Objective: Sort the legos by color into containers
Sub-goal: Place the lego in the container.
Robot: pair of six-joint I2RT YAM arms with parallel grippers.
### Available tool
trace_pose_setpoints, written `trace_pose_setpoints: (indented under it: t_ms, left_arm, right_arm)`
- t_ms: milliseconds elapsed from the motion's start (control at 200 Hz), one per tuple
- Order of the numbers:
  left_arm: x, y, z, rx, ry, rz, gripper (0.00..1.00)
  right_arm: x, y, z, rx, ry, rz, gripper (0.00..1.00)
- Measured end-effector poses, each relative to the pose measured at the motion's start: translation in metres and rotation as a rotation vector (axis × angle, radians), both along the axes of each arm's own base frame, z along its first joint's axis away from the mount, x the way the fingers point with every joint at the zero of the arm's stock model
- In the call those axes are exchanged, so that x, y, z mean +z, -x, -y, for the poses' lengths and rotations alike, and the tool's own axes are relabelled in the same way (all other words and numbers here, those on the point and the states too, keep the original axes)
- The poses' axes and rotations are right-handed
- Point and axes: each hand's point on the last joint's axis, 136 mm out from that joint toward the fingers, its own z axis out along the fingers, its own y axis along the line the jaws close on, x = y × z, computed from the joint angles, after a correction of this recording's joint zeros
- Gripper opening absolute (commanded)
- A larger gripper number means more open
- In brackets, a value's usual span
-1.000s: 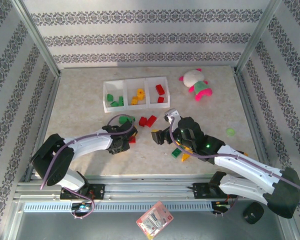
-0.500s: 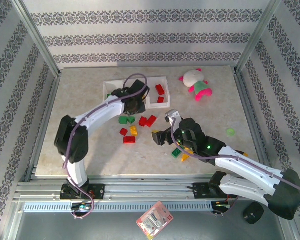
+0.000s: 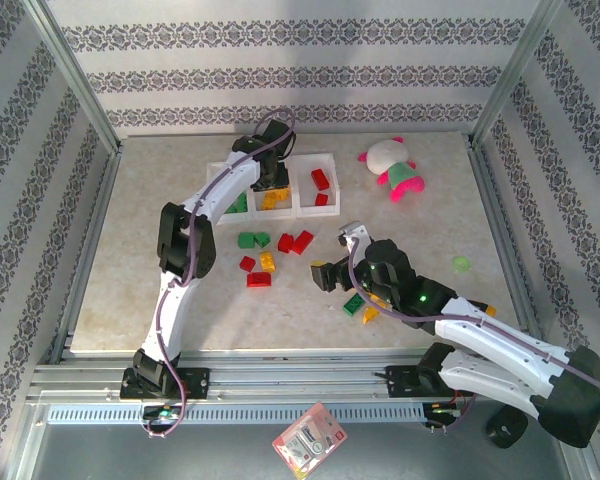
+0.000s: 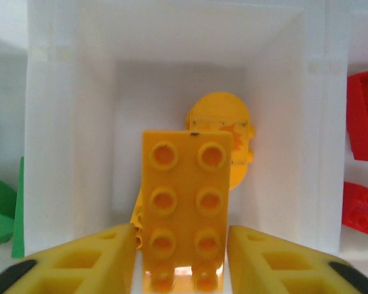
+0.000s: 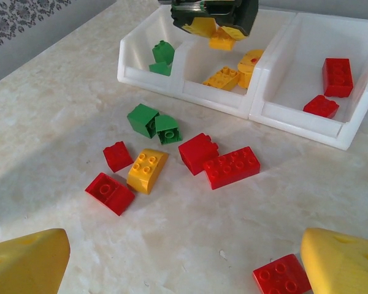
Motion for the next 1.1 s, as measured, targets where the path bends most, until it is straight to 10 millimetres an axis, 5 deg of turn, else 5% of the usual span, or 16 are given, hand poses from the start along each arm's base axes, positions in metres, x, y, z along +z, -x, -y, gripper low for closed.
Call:
trace_pose_setpoints:
  t_ms: [275,690,989,1104]
  left_arm:
    - [0.003,0.004,0.002,-0.054,0.001,-0.017,1.0]
    - [0.066,0.091,-0.021,-0.091,0.062,0.08,0.99]
    - [0.014,0.179,-0.047,-0.137,0.038,0.119,0.99]
    - [0.018,0.204,-0.046,-0.212,0.009,0.201,0.99]
  right_arm:
    - [-0.001,-0.009,0.011,-0.053,0.013,0.004,0.97]
    - [-0.045,-0.034,0.036,-0.143,0.261,-0.212,0.98]
    - [-0.08,-0.052,0.04,-0.137,0.369,-0.462,0.95]
    - [-0.092,-0.059,0.039,-0.2,0.355,-0.547,0.93]
